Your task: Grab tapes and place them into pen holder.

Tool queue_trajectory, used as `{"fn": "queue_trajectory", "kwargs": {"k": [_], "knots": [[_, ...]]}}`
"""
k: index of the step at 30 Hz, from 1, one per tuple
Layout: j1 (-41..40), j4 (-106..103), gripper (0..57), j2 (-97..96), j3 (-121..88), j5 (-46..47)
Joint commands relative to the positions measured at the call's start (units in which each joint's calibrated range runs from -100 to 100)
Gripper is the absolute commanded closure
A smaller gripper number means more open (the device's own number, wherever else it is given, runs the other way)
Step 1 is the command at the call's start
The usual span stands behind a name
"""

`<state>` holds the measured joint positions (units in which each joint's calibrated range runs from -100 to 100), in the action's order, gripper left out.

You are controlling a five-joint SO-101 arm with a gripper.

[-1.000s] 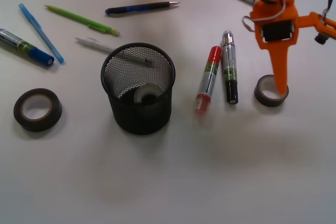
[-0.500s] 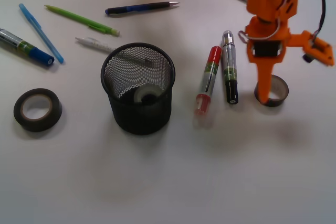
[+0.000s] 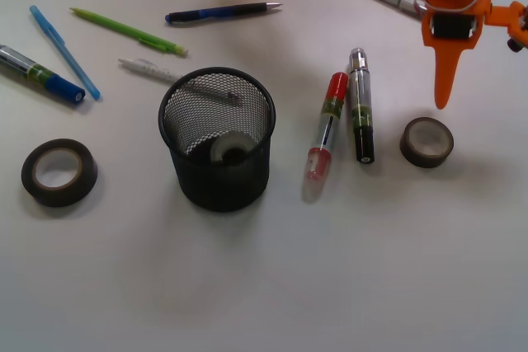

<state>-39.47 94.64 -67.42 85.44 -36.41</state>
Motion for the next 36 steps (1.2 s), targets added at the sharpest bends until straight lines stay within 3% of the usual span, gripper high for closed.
{"fn": "queue_trajectory", "kwargs": {"k": [1,16,23,27,36], "knots": [[0.48,0.02,29.6,0.49,1.24,-0.39],[2.28,-5.67,30.1,-7.59,1.33,0.2],[1.9,-5.58,41.3,-11.24,1.6,-0.88],[0.93,-6.1,56.5,-10.73,2.42,-0.73],[-0.04,-6.72,57.2,-10.31,12.83,6.54]]}}
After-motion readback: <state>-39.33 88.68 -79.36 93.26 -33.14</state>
